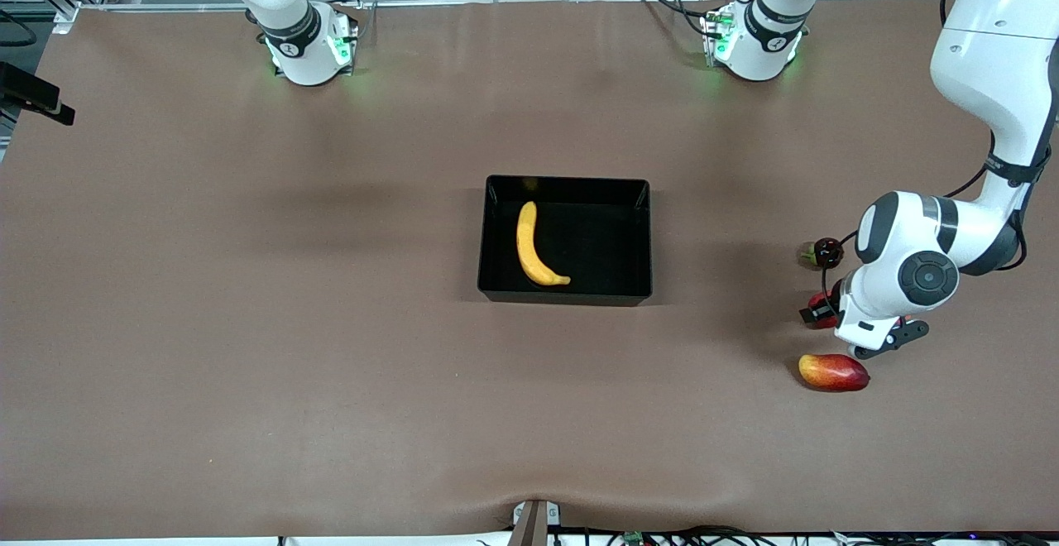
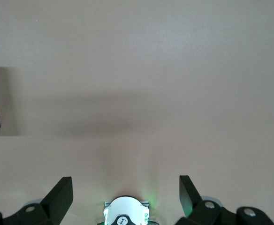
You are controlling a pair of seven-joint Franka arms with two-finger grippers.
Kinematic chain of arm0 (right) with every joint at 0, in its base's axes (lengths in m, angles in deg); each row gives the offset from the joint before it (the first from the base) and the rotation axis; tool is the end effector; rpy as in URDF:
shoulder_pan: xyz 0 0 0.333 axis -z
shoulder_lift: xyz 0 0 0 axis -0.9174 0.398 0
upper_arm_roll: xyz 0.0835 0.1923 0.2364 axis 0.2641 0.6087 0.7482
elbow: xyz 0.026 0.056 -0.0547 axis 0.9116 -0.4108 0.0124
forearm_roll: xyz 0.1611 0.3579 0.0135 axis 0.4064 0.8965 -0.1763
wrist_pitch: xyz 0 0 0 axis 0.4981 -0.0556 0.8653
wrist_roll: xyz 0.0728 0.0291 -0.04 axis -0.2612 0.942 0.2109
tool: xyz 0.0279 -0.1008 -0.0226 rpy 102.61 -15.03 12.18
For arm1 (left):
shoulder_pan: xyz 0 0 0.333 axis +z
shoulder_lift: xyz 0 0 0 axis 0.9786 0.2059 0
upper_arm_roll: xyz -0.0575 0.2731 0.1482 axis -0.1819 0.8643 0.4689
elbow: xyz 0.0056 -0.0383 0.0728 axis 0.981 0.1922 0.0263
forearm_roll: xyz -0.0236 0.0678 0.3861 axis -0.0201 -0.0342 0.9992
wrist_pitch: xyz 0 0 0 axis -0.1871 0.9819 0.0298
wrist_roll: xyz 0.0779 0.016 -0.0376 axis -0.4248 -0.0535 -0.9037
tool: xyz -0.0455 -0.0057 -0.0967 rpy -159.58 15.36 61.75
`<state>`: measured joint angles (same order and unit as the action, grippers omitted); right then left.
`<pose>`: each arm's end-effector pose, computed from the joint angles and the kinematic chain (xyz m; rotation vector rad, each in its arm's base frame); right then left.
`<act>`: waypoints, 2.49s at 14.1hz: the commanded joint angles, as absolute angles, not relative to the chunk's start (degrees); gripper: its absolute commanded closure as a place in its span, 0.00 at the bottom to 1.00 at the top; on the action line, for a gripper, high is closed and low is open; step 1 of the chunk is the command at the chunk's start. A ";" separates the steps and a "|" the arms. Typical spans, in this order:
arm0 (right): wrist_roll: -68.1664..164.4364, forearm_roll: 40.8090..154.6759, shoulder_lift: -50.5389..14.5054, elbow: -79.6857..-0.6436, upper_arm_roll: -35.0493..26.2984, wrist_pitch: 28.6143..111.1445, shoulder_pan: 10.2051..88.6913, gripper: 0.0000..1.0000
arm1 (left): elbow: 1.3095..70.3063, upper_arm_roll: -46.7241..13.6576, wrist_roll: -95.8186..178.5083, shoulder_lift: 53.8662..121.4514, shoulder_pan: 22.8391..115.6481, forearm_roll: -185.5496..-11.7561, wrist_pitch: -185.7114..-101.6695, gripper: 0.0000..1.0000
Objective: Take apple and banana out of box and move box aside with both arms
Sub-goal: 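Carry the apple beside the plum and mango, then open the left gripper, then move the left gripper back over the yellow banana in the tray, then grasp the banana with the left gripper and lift it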
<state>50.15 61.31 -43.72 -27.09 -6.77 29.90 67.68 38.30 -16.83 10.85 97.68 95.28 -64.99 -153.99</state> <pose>0.5084 -0.0809 0.6585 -3.1003 0.0490 0.2163 0.6431 0.0121 0.2098 -2.9176 -0.5589 0.1194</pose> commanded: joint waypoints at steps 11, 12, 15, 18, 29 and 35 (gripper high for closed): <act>49.96 62.21 -43.77 -27.01 -6.13 29.67 68.74 0.00 | 26.53 -41.43 2.46 88.66 91.76 -68.83 -134.28 0.00; 49.96 62.21 -43.77 -27.01 -6.13 29.67 68.74 0.00 | 26.45 -41.45 -1.12 89.89 88.00 -68.66 -134.63 0.00; 49.96 62.21 -43.77 -27.01 -6.13 29.67 68.83 0.00 | 22.24 -40.75 -10.97 95.15 77.09 -68.13 -134.81 0.00; 49.96 62.21 -43.77 -27.01 -6.13 29.67 68.92 0.00 | 21.26 -39.26 -19.15 99.99 70.14 -67.60 -142.07 0.00; 50.13 62.13 -43.68 -27.01 -6.13 29.76 69.01 0.00 | 15.28 -18.42 -27.79 113.89 45.69 -67.25 -159.59 0.11; 50.05 62.21 -43.33 -27.01 -6.05 29.76 68.83 0.00 | 15.29 -18.42 -27.62 112.76 46.30 -67.34 -159.59 1.00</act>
